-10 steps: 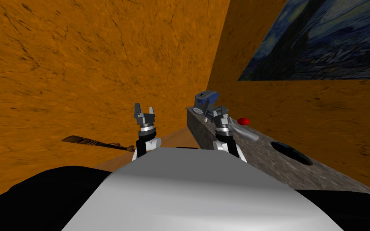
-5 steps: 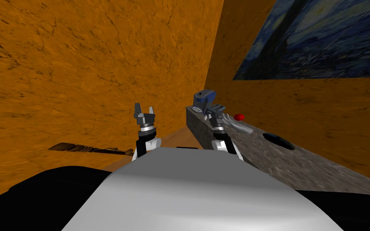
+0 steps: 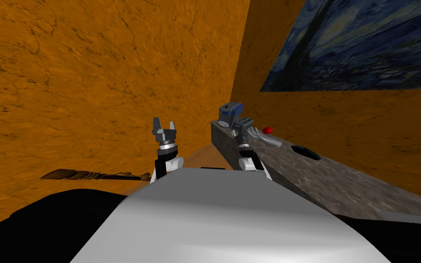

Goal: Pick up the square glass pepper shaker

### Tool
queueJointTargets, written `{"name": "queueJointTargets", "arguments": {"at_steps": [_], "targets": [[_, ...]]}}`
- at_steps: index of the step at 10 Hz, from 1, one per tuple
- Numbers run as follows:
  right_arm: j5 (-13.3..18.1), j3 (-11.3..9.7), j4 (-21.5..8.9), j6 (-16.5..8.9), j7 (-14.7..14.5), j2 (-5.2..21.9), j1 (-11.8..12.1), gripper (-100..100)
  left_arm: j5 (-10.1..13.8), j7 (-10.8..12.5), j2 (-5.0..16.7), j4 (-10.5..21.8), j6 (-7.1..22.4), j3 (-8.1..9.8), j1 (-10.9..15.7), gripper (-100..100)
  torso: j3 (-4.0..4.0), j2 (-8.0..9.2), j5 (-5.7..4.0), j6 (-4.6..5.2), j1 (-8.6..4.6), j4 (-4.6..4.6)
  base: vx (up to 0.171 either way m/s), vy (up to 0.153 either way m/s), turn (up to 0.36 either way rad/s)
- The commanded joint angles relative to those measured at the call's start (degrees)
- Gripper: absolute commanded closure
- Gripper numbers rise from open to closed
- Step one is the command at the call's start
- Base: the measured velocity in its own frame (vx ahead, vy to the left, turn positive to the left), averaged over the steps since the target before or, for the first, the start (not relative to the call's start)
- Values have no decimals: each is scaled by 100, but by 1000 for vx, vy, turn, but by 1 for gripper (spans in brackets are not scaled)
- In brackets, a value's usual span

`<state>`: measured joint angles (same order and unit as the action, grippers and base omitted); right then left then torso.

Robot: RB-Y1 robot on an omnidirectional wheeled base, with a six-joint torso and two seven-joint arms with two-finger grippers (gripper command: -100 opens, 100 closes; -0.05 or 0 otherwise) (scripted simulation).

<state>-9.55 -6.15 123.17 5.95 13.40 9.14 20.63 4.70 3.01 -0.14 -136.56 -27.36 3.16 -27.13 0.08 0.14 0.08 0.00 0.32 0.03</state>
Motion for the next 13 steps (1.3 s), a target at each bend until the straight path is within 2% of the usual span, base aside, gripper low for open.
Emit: {"name": "queueJointTargets", "arguments": {"at_steps": [1,2,3,5,6,8,9,10,11,13], "targets": [[-286,-55,-257,-273,286,21,-123,-100,0,0,0,0,0,0,0,0,0,0,0,0,0,0,-65,105,-216],[-478,-81,-388,-465,465,33,-212,-100,0,0,0,0,0,0,0,0,2,3,1,1,7,1,-55,122,-166],[-490,-81,-410,-465,531,33,-212,-100,0,0,0,0,0,0,0,0,1,1,3,-1,16,0,-44,80,-40],[-876,-118,-724,-864,897,47,-406,-100,0,0,0,0,0,0,0,0,-2,-5,-1,0,-5,-1,-49,60,-157],[-889,-118,-724,-864,955,47,-406,-100,0,0,0,0,0,0,0,0,-2,-4,-1,-1,-4,-1,-35,54,-55],[-1263,-125,-1046,-1244,1309,45,-624,-100,0,0,0,0,0,0,0,0,-7,-13,-2,-1,-11,-2,-16,49,-137],[-1283,-125,-1046,-1279,1384,45,-624,-100,0,0,0,0,0,0,0,0,-10,-17,-2,0,-9,-4,-9,44,-67],[-1477,-115,-1211,-1452,1598,40,-743,-100,0,0,0,0,0,0,0,0,-11,-19,-2,-2,-12,-4,-2,31,-107],[-1477,-115,-1211,-1491,1598,40,-743,-100,0,0,1,0,0,0,0,0,-12,-23,-3,-1,-16,-4,0,25,-52],[-1839,-67,-1546,-1890,1966,27,-999,-100,0,0,1,0,0,0,-1,0,-16,-28,-4,-1,-21,-6,24,19,-132]]}}
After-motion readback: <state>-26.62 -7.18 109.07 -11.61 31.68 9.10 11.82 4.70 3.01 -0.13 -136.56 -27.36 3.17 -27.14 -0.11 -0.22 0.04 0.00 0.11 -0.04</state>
